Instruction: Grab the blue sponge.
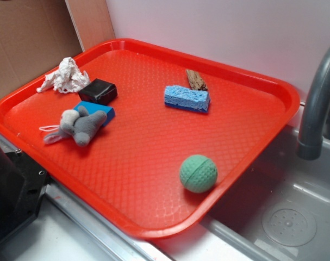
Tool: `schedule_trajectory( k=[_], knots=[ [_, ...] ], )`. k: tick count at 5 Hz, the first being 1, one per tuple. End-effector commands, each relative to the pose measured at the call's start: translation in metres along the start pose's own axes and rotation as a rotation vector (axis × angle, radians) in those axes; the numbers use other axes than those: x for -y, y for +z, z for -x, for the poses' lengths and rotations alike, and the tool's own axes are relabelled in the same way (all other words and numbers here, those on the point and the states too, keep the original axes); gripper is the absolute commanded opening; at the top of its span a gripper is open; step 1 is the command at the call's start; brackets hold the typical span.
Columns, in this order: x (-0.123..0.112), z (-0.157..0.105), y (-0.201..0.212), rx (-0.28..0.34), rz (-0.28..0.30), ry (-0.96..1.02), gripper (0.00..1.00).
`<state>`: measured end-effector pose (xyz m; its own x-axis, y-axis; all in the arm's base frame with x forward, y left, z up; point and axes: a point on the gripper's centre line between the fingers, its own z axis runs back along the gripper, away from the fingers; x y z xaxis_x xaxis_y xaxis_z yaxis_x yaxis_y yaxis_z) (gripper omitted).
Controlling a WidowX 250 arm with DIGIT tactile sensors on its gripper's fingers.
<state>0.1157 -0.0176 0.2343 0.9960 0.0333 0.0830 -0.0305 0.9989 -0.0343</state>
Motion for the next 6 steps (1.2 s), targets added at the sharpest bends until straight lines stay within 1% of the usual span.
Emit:
schedule_trajectory(
  k=[1, 2, 3, 4, 5, 6],
  knots=[
    [0.0, 0.0, 0.0, 0.0, 0.0, 0.0, 1.0],
    [0.041, -0.046, -0.034, -0.036, -0.099, -0.26, 1.0],
    [0.07, -0.081, -0.063, -0.055, -0.095, -0.511, 1.0],
    [0.085, -0.115, -0.092, -0.016, -0.033, -0.758, 1.0],
    [0.098, -0.128, -0.122, 0.015, -0.02, -1.007, 1.0],
    [0.096, -0.135, -0.148, -0.003, -0.044, -1.078, 1.0]
  ],
)
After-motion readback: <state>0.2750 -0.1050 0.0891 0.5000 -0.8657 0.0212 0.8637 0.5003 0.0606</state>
